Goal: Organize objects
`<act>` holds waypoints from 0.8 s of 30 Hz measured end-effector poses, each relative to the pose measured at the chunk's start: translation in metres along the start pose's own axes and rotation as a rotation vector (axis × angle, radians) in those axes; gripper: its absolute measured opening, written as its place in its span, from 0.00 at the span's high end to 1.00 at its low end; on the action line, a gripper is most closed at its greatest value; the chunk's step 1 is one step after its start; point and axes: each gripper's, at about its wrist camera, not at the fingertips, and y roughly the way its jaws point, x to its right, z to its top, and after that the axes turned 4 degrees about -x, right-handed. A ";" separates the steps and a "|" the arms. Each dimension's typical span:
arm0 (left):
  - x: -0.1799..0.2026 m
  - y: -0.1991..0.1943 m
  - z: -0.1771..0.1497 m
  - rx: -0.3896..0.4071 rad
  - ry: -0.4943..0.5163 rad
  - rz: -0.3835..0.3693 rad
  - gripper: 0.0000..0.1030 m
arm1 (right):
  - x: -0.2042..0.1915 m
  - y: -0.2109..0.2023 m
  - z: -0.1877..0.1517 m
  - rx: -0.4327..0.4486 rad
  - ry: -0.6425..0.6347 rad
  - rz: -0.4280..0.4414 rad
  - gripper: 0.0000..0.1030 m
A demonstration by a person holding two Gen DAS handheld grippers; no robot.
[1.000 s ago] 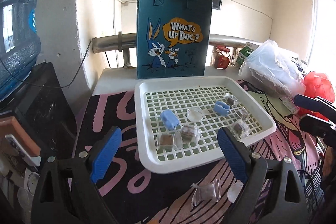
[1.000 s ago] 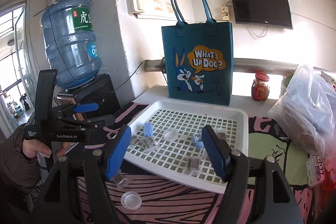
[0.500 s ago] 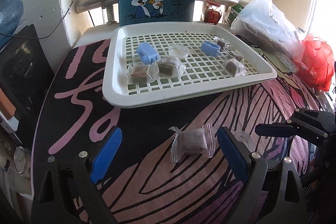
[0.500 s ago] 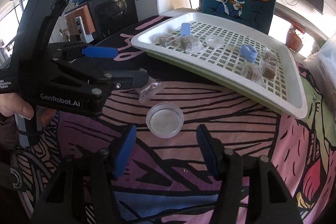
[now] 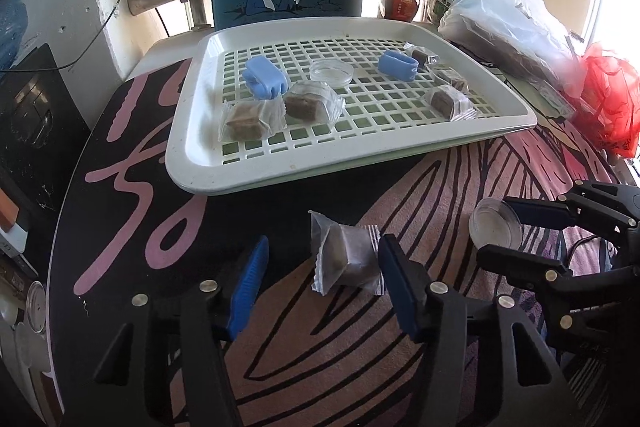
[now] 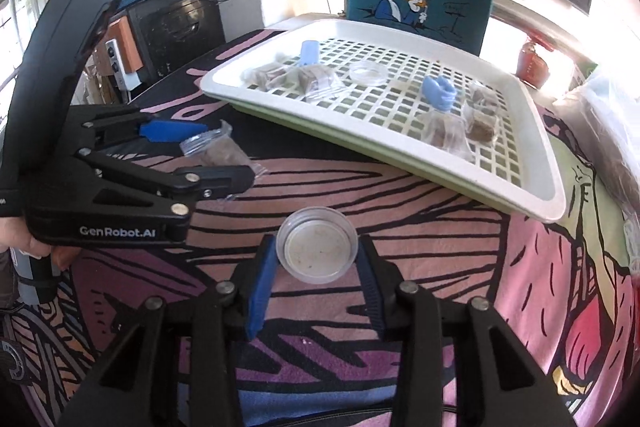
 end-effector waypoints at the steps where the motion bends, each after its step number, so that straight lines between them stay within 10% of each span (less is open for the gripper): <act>1: 0.000 0.000 0.000 0.001 0.002 -0.001 0.56 | 0.005 -0.001 0.000 -0.002 0.021 -0.006 0.62; 7: 0.004 -0.001 -0.001 -0.001 0.009 0.011 0.55 | 0.011 0.000 -0.002 -0.013 0.044 -0.026 0.62; 19: 0.003 0.009 0.000 -0.055 -0.005 0.070 0.00 | 0.009 -0.002 -0.003 -0.011 0.041 -0.052 0.62; 24: 0.001 0.009 0.000 -0.058 -0.014 0.063 0.00 | 0.013 -0.002 -0.004 -0.011 0.056 -0.051 0.62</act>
